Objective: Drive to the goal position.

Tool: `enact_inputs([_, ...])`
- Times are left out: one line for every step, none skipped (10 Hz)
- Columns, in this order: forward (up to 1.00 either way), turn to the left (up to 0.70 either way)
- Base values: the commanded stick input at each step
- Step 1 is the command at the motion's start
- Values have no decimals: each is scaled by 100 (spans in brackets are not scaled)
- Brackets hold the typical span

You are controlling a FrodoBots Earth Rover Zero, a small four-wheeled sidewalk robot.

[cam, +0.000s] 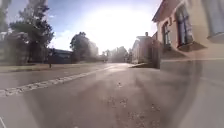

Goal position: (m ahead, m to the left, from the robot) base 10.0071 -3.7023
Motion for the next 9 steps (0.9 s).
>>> enact_inputs([70, 0])
enact_inputs([70, 0])
enact_inputs([70, 0])
enact_inputs([70, 0])
enact_inputs([70, 0])
enact_inputs([70, 0])
enact_inputs([70, 0])
enact_inputs([70, 0])
enact_inputs([70, 0])
